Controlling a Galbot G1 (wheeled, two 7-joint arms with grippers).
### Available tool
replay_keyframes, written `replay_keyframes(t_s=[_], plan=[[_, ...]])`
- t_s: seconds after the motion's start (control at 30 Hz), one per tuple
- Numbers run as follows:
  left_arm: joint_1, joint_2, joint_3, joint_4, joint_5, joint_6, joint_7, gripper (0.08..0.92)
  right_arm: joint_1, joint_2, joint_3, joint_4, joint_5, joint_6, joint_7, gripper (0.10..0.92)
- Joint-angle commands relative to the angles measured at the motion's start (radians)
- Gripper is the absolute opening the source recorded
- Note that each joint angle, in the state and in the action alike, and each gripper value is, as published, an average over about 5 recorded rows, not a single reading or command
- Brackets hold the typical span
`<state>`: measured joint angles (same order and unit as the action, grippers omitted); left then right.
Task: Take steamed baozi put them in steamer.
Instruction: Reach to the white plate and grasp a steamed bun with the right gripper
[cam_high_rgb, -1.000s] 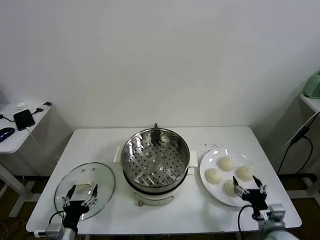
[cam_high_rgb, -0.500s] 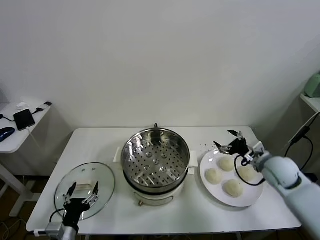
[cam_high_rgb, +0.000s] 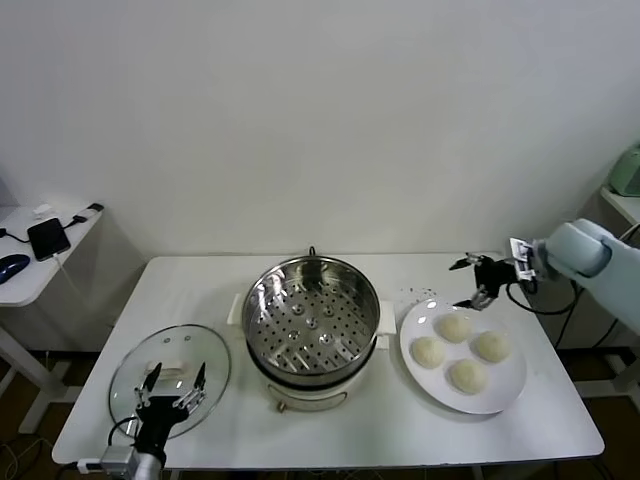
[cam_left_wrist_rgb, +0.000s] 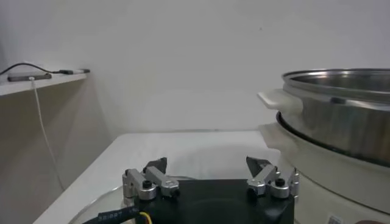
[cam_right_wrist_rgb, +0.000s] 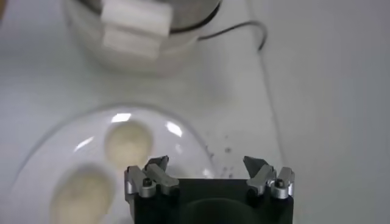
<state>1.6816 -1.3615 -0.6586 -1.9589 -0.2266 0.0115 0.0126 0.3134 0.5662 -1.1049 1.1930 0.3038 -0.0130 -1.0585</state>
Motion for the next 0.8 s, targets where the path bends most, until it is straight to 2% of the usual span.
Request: replay_keyframes(t_s=[0.03, 0.2, 0.4, 0.8], plan=[[0.000, -0.003, 0.003, 0.001, 0.008, -0.001, 0.001, 0.823, 0.307, 0.083, -0.418, -0.150, 0.011, 0.062, -0.171, 0.823], [0.003, -0.007, 0.003, 0.004, 0.015, 0.000, 0.001, 0.823, 0.147, 0.173, -0.345, -0.171, 0.012, -0.007, -0.096, 0.823], [0.017, -0.010, 0.006, 0.010, 0.027, -0.002, 0.001, 0.823, -0.036, 0.273, -0.218, -0.281, -0.098, -0.027, -0.023, 0.823], [0.020, -0.015, 0.013, 0.015, 0.036, -0.003, -0.001, 0.823, -0.194, 0.354, -0.036, -0.386, -0.143, -0.066, 0.109, 0.823]])
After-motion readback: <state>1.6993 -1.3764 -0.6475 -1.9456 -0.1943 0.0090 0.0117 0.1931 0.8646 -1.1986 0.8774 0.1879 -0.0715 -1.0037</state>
